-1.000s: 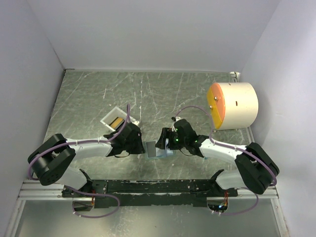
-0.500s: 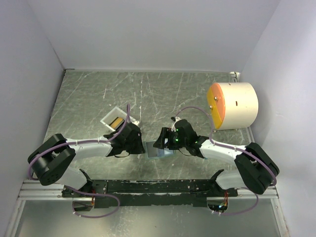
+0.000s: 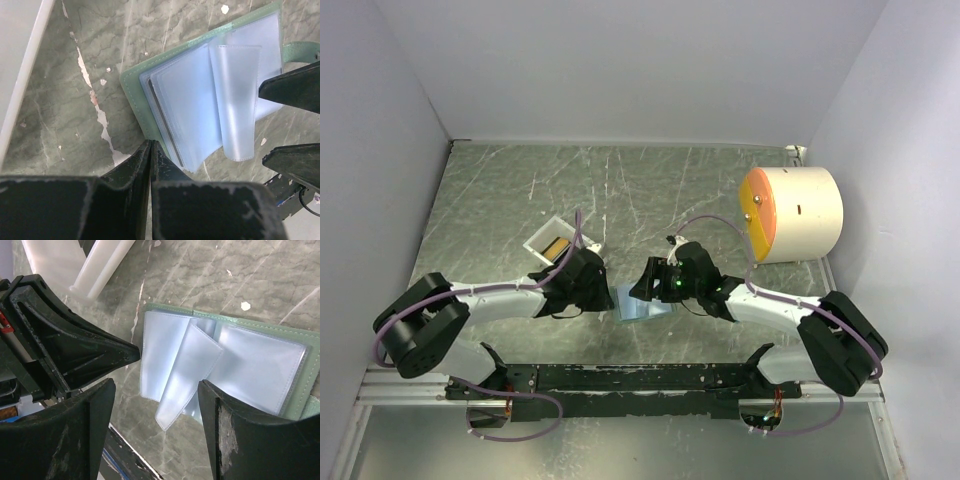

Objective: Put the credit cards into the card holder
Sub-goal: Turn over the card slot in the card holder.

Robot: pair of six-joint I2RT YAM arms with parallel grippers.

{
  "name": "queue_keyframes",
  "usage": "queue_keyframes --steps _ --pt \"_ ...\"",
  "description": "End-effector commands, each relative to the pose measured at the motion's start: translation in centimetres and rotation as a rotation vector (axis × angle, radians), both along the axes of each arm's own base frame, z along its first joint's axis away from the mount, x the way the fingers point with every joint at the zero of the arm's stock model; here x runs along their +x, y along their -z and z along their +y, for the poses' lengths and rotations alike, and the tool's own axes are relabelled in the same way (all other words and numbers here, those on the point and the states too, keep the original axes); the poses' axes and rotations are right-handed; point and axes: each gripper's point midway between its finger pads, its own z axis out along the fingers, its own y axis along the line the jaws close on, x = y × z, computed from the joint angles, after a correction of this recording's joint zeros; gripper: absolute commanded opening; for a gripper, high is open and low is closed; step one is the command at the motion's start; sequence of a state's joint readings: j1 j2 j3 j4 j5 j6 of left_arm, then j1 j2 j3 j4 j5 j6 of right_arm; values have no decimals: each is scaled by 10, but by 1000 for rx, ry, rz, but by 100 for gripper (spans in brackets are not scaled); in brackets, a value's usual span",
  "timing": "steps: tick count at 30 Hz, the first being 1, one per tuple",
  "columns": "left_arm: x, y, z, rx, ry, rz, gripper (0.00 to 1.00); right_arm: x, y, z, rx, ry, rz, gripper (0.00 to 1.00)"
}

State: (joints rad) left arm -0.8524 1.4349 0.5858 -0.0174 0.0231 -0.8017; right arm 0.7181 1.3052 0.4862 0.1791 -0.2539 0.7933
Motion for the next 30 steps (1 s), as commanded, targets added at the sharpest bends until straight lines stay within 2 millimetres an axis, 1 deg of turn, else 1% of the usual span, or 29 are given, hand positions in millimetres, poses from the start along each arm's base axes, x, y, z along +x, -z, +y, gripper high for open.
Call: queue_keyframes --steps 1,5,7,11,15,19,22,24,25,27,30 --pt "4 -12 -7 -49 -3 -21 14 3 1 -3 -15 15 -15 67" --pt "4 -14 -8 -57 -4 -22 14 2 5 -6 -33 22 -11 65" --pt "5 -16 -8 -56 -7 -25 14 5 7 -11 -65 40 -10 64" --pt "6 -23 -6 -63 -19 -36 15 11 11 -27 -169 81 -24 64" --pt "8 -33 -7 -79 -25 -54 17 15 13 -48 -284 130 -32 63" --pt "13 -44 -7 -79 -29 -79 21 20 6 -63 -355 169 -62 63" --pt "17 -55 -6 -63 -26 -106 24 25 -2 -69 -389 188 -88 63" --pt "22 -61 -2 -35 -27 -132 27 26 -10 -67 -375 180 -105 62" --pt "25 -64 0 -17 -31 -146 29 26 -15 -62 -352 164 -115 62" --pt "30 -71 4 16 -34 -170 33 23 -27 -48 -263 121 -141 59" --pt "39 -81 13 68 -40 -203 43 17 -33 -30 -149 65 -151 52"
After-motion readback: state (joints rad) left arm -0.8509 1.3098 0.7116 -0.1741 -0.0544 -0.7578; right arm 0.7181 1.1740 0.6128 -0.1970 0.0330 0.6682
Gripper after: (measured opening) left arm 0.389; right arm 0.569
